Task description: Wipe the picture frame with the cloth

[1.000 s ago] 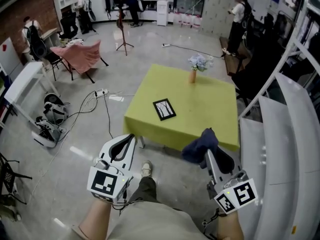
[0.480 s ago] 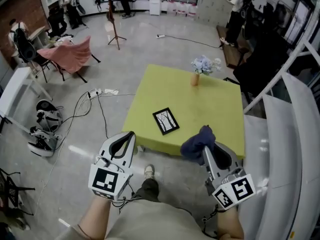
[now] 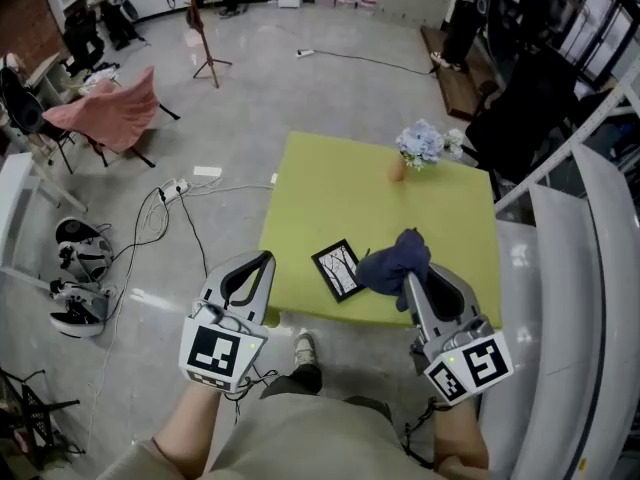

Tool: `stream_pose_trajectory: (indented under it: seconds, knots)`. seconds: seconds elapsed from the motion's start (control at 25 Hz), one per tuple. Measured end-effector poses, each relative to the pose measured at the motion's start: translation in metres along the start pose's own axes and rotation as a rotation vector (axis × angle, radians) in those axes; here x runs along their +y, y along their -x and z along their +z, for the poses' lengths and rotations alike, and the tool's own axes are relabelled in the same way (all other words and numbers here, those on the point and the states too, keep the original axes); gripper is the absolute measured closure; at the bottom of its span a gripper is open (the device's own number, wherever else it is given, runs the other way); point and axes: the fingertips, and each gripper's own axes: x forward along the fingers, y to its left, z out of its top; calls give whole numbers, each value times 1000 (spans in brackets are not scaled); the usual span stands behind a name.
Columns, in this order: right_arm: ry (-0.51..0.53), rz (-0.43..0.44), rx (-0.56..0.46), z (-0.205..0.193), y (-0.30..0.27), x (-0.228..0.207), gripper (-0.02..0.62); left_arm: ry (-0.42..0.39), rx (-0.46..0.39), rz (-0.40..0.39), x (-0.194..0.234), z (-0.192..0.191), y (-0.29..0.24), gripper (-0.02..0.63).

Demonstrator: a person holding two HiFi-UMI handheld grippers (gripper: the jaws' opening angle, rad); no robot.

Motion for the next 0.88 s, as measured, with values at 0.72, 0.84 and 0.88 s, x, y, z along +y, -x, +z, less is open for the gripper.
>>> stream_pose_trajectory:
  seconds: [0.72,0.84,0.88]
  knots:
    - [-95,-27,128,-49,-99,-58,531,66,92,-173,15,-52,-95,598]
    - [-100,-2,154,-64,-110,-67,531,97,139,-191,6,-75,-112,598]
    - [-99,5,163,-69,-113,-70,531,107,152,-196,3,-82,-117,598]
